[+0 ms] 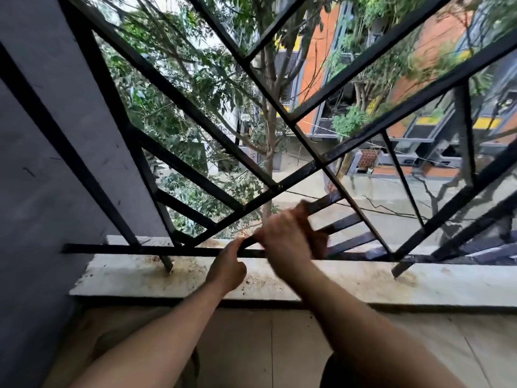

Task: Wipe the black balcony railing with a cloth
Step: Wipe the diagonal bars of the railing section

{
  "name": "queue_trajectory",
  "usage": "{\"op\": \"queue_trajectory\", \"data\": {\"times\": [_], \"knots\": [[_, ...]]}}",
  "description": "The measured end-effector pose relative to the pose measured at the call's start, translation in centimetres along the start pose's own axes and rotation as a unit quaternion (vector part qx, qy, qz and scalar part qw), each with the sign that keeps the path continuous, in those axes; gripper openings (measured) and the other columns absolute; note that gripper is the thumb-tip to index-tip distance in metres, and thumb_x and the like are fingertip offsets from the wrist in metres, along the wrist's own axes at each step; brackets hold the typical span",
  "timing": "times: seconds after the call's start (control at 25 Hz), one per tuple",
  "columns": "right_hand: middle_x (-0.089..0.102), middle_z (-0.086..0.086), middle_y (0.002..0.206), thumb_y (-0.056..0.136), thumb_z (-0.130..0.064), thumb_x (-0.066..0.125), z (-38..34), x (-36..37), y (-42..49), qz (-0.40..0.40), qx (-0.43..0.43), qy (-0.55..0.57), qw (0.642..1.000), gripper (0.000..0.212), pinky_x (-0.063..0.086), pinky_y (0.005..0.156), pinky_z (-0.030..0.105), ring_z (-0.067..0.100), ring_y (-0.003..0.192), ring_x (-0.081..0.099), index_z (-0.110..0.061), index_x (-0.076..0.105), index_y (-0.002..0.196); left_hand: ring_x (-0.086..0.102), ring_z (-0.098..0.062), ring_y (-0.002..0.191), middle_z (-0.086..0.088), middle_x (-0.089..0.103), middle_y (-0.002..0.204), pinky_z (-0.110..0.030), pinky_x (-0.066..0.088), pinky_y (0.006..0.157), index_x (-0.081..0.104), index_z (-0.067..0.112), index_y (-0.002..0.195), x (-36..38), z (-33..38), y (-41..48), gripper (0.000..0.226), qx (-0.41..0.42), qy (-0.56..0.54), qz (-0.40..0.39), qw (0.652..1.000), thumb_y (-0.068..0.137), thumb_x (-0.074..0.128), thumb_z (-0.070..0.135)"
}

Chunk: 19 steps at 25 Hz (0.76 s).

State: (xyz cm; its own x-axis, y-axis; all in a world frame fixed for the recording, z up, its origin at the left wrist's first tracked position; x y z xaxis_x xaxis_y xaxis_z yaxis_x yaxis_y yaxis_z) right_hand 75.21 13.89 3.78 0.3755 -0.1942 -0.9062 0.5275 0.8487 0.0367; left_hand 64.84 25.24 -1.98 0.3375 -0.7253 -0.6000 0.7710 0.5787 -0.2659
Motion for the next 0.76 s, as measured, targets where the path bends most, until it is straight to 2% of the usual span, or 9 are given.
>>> {"op": "queue_trajectory", "data": {"times": [0.08, 0.16, 0.24, 0.28, 0.4, 0.48, 0.56, 0.64, 0.76], "knots": [[0.054, 0.017, 0.140, 0.100, -0.020, 0.034, -4.0, -0.2, 0.9, -0.076, -0.103, 0.088, 0.988, 0.046, 0.018, 0.124, 0.046, 0.033, 0.134, 0.044, -0.006, 0.049, 0.141, 0.059, -0.024, 0.122, 0.001, 0.064, 0.133, -0.035, 0.052, 0.095, 0.052, 0.029, 0.140, -0.7, -1.0, 0.4, 0.075, 0.011, 0.038, -0.009, 0.999, 0.074, 0.044, -0.006], [0.064, 0.010, 0.125, 0.103, -0.029, 0.047, -1.1, -1.9, 1.2, -0.006, -0.144, 0.074, 0.987, 0.033, 0.028, 0.118, 0.047, 0.030, 0.124, 0.056, -0.023, 0.059, 0.133, 0.057, -0.025, 0.124, -0.001, 0.061, 0.137, -0.030, 0.049, 0.095, 0.050, 0.027, 0.144, -1.4, -1.9, 0.7, 0.075, 0.000, 0.073, -0.022, 0.997, 0.077, 0.045, -0.006], [0.067, -0.004, 0.088, 0.096, -0.027, 0.061, 4.4, -3.9, -0.1, 0.035, -0.071, 0.034, 0.996, 0.011, 0.040, 0.101, 0.045, 0.021, 0.088, 0.063, -0.032, 0.069, 0.101, 0.058, -0.026, 0.122, -0.004, 0.059, 0.138, -0.026, 0.046, 0.089, 0.049, 0.025, 0.146, -1.5, -2.5, 1.1, 0.069, -0.008, 0.072, -0.018, 0.997, 0.083, 0.047, -0.003], [0.067, -0.006, 0.083, 0.093, -0.024, 0.062, 7.1, -4.9, -0.4, 0.029, -0.025, 0.012, 0.999, 0.011, 0.042, 0.098, 0.042, 0.020, 0.082, 0.062, -0.031, 0.070, 0.093, 0.060, -0.028, 0.117, -0.005, 0.062, 0.134, -0.028, 0.047, 0.085, 0.053, 0.025, 0.143, -1.4, -2.5, 1.2, 0.064, -0.005, 0.071, -0.006, 0.997, 0.085, 0.048, -0.002], [0.073, 0.003, 0.096, 0.095, -0.022, 0.054, 8.9, -5.0, 1.6, 0.006, 0.026, -0.035, 0.999, 0.020, 0.044, 0.097, 0.040, 0.026, 0.091, 0.066, -0.022, 0.073, 0.099, 0.064, -0.029, 0.111, -0.004, 0.070, 0.120, -0.033, 0.052, 0.085, 0.063, 0.025, 0.130, -1.4, -2.6, 2.3, 0.056, -0.001, 0.065, 0.038, 0.997, 0.082, 0.050, -0.001], [0.071, 0.008, 0.103, 0.096, -0.019, 0.048, 1.1, -2.6, 2.8, -0.063, -0.037, -0.047, 0.996, 0.026, 0.043, 0.097, 0.045, 0.028, 0.098, 0.065, -0.015, 0.072, 0.105, 0.063, -0.027, 0.117, -0.004, 0.069, 0.125, -0.037, 0.053, 0.095, 0.062, 0.024, 0.131, -1.3, -3.1, 2.7, 0.057, -0.014, 0.032, 0.043, 0.998, 0.081, 0.049, -0.001], [0.070, 0.009, 0.117, 0.093, -0.022, 0.037, -7.5, 1.4, 2.4, -0.133, -0.099, 0.015, 0.986, 0.043, 0.030, 0.114, 0.049, 0.030, 0.112, 0.063, -0.014, 0.072, 0.117, 0.061, -0.027, 0.122, -0.005, 0.065, 0.132, -0.038, 0.051, 0.100, 0.055, 0.021, 0.139, -1.5, -3.8, 2.9, 0.059, -0.030, 0.002, 0.041, 0.999, 0.083, 0.051, 0.001], [0.069, 0.006, 0.129, 0.087, -0.028, 0.031, -9.8, 4.6, 1.7, -0.084, -0.191, -0.005, 0.978, 0.058, 0.013, 0.125, 0.042, 0.023, 0.126, 0.061, -0.014, 0.073, 0.124, 0.060, -0.027, 0.123, -0.007, 0.063, 0.135, -0.037, 0.050, 0.100, 0.050, 0.023, 0.143, -2.0, -4.0, 2.6, 0.064, -0.025, 0.009, 0.046, 0.999, 0.083, 0.053, 0.001], [0.058, 0.017, 0.138, 0.096, -0.034, 0.048, -5.4, 3.7, 2.5, -0.027, -0.173, -0.008, 0.985, 0.055, 0.025, 0.122, 0.050, 0.034, 0.134, 0.049, -0.006, 0.053, 0.143, 0.043, -0.021, 0.139, -0.003, 0.046, 0.153, -0.032, 0.040, 0.111, 0.042, 0.022, 0.150, -2.7, -4.8, 1.9, 0.074, -0.001, 0.092, 0.019, 0.996, 0.081, 0.048, -0.004]]}}
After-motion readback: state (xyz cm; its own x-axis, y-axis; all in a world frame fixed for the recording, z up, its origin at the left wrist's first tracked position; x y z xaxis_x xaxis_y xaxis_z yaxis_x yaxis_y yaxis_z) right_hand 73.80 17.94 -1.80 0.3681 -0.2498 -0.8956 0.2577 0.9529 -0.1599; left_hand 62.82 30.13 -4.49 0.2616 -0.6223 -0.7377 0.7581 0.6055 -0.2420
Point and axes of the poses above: each hand's wrist, its own y-axis towards the middle knuckle, its own x-axis out of the palm, z = x × y, the point moved 1 cm from there along y, towards the middle knuckle
